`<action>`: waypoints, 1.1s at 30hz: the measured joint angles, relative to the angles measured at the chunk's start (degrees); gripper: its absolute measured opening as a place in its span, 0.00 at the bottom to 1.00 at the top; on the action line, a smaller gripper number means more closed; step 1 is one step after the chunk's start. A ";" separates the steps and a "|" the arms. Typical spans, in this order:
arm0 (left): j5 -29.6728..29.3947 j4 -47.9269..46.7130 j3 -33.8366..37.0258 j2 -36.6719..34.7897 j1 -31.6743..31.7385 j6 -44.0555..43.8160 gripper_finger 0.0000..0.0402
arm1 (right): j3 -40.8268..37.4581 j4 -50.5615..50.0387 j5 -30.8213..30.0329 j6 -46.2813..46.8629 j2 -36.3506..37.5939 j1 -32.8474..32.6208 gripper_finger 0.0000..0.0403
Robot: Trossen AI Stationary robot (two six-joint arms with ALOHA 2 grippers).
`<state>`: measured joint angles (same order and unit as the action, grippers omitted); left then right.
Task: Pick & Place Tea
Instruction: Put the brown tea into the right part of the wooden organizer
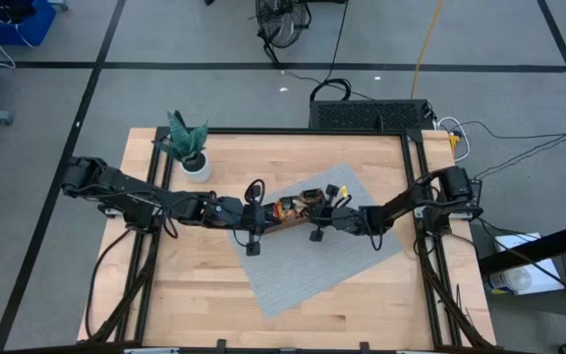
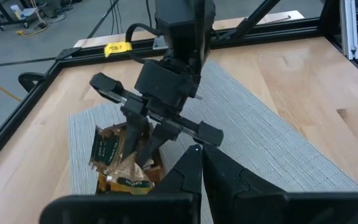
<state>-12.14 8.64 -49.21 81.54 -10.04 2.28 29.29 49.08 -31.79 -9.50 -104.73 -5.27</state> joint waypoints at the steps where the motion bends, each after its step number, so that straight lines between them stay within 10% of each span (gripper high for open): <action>1: 0.00 0.00 0.02 0.00 0.00 0.00 0.05 | -0.01 -0.25 -0.01 -0.05 0.20 -0.03 0.07; 13: 0.02 -0.57 0.02 0.00 0.00 -0.28 0.05 | -0.17 -7.80 -0.07 -2.57 9.11 -0.80 0.35; 33: 0.02 -1.31 0.00 0.00 0.00 -1.09 0.05 | -0.25 -15.07 -1.16 -2.25 17.27 -0.77 0.38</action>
<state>-12.12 7.33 -49.21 81.54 -10.04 1.19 29.04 34.00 -32.94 -11.75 -87.46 -6.05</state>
